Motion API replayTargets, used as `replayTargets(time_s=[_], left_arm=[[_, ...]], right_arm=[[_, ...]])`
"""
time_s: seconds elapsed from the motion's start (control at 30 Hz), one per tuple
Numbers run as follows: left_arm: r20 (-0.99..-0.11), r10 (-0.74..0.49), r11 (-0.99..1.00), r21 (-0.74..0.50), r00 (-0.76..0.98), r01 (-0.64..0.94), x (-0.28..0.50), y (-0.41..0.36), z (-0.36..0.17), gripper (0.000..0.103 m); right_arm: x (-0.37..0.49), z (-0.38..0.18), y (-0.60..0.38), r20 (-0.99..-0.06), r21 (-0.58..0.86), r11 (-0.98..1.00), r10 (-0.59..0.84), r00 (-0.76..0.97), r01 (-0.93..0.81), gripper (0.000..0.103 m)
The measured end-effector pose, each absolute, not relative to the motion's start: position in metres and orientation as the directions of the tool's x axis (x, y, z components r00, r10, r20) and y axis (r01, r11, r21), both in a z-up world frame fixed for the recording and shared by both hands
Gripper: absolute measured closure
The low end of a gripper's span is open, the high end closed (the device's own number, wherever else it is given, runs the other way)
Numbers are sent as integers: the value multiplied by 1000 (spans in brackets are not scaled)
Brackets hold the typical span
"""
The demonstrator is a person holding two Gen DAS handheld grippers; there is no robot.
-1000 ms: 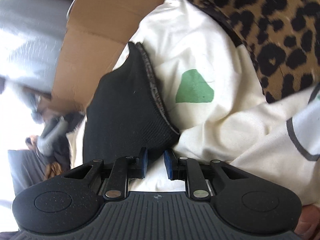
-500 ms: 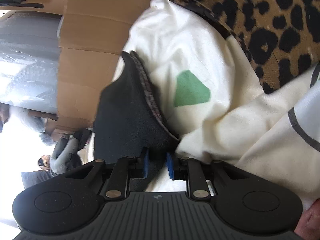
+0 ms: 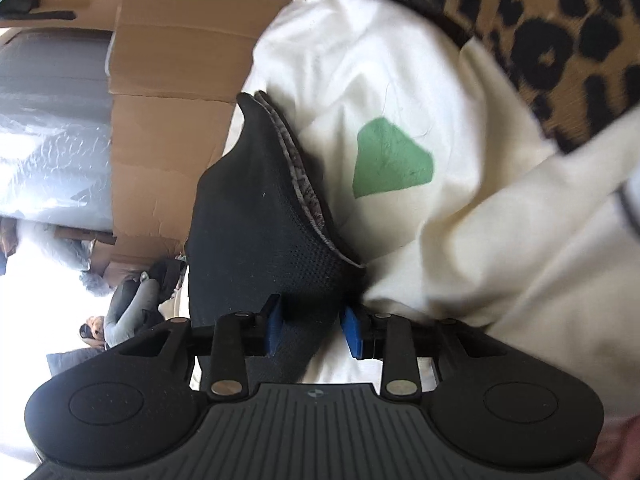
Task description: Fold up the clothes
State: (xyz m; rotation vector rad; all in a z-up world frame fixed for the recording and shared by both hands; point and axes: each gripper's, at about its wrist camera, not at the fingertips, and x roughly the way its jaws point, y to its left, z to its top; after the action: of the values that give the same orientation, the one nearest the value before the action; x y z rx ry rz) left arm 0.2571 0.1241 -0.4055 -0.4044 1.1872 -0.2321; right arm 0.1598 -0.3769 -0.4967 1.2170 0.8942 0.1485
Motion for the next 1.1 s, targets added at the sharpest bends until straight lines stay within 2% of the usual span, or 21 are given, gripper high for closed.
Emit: replayTargets(time_s=[0.1,0.17,0.2,0.37,0.5,0.63,0.83,0.97,1.03,1.1], left_arm=[[-845,-390,901,-433,365,-40,259,124,-407,81],[-841,-401,896,-443,364,-36,260,122,-408,69],[-837,-408,893,-449,364,-32,260,122,-408,67],[-839,-416,888,-458,351,-41,265,118,-409,61],[-833,-428,880,-472,350,-48,267,116,-409,53],[-813,-455,864,-502,363,-40,265,113,-410,37],[-808,-457,862,-506,371,-40,262,112,-410,37],[-802,-467,857,-514,373,-33,262,112,-412,38],[-804,-467,860,-510,368,-22,262,111,-412,39],[-813,-457,868,-497,360,-20,264,111,-412,46]], right_arm=[[160,-503,-376,-490,872,323,550,677,369,65],[157,-508,-377,-467,884,280,550,693,374,65],[157,-509,-377,-463,886,273,550,695,374,64],[154,-506,-374,-458,889,281,539,707,362,59],[152,-504,-370,-458,888,304,521,720,344,59],[153,-504,-372,-461,887,291,519,720,358,59],[153,-514,-379,-425,902,187,547,721,390,59],[157,-513,-373,-434,898,207,558,707,388,57],[160,-515,-372,-426,900,195,573,700,389,58],[162,-516,-372,-420,902,184,584,695,391,61]])
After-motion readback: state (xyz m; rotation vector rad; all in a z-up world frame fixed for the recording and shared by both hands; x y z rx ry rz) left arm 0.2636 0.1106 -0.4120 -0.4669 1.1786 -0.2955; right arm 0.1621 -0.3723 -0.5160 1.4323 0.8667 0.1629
